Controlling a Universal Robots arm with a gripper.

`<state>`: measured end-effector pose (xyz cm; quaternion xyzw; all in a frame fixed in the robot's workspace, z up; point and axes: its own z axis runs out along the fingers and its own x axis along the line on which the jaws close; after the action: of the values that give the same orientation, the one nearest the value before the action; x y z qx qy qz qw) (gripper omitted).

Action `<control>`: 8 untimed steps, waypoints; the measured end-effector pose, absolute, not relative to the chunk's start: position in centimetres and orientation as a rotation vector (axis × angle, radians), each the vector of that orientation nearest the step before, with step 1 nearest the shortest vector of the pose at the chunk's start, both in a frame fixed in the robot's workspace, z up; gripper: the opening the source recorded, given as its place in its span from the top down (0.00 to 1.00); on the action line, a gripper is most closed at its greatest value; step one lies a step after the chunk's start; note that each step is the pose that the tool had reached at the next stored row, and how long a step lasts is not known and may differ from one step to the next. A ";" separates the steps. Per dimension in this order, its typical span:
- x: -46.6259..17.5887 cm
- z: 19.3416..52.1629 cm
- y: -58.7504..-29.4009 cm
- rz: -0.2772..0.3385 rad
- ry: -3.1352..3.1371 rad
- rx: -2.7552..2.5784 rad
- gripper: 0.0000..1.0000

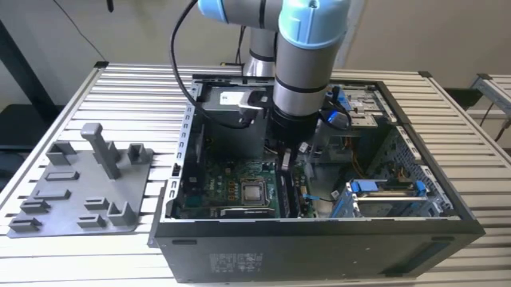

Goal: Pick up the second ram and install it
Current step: 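Press down the second ram until it locks into place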

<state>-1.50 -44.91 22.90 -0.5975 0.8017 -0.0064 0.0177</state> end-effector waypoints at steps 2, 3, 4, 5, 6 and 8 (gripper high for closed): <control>-1.5 22.9 -45.2 -0.020 2.491 -1.856 0.89; -1.5 22.9 -45.5 -0.020 2.491 -1.856 0.89; -1.5 22.9 -45.7 -0.020 2.490 -1.857 0.89; -1.5 22.9 -45.8 -0.020 2.488 -1.860 0.89; -1.5 22.9 -45.8 -0.019 2.480 -1.870 0.89; -1.5 22.9 -45.9 -0.019 2.463 -1.892 0.89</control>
<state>-1.51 -45.85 22.88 -0.6091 0.7929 -0.0061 0.0177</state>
